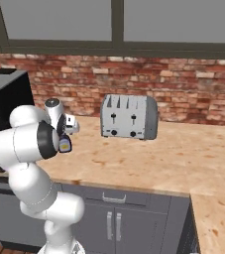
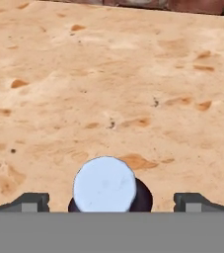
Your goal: Place the condiment bottle and condiment bottle from the counter to the top shelf of the fridge. If the existing items in the fridge are on the top shelf, move them to other shelves.
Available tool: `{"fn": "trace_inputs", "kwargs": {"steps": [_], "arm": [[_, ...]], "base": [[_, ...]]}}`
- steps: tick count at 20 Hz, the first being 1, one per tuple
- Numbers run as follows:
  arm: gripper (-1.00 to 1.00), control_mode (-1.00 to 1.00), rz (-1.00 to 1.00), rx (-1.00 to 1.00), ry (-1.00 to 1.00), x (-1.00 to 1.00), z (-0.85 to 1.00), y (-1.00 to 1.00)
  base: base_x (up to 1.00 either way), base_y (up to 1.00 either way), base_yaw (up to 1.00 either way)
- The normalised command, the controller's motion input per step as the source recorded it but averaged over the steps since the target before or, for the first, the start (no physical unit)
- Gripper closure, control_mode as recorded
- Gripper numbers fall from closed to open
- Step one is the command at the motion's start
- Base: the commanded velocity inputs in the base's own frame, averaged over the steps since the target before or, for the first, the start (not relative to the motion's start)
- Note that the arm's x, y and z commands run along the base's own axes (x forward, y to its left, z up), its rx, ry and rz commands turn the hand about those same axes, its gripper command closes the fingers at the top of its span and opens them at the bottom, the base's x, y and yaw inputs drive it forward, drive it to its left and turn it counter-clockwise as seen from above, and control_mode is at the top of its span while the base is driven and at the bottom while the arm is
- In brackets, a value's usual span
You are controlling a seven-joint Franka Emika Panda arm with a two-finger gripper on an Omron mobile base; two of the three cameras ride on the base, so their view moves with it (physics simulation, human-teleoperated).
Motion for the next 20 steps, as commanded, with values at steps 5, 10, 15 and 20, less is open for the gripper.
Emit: {"fn": "trace_inputs", "kwargs": {"steps": [5,10,15,20], "arm": [[1.00,-1.00,-0.01,0.00,0.00,0.01,-0.03,0.00],[1.00,-1.00,0.00,0.00,0.00,0.02,0.00,0.00],[1.00,-1.00,0.00,0.00,0.00,-0.06,0.02,0.00],[1.00,-1.00,-0.08,0.00,-0.01,-0.75,0.57,0.00]], "base": [[0.00,0.00,0.00],[0.00,0.00,0.00],[0.00,0.00,0.00],[0.00,0.00,0.00]]}}
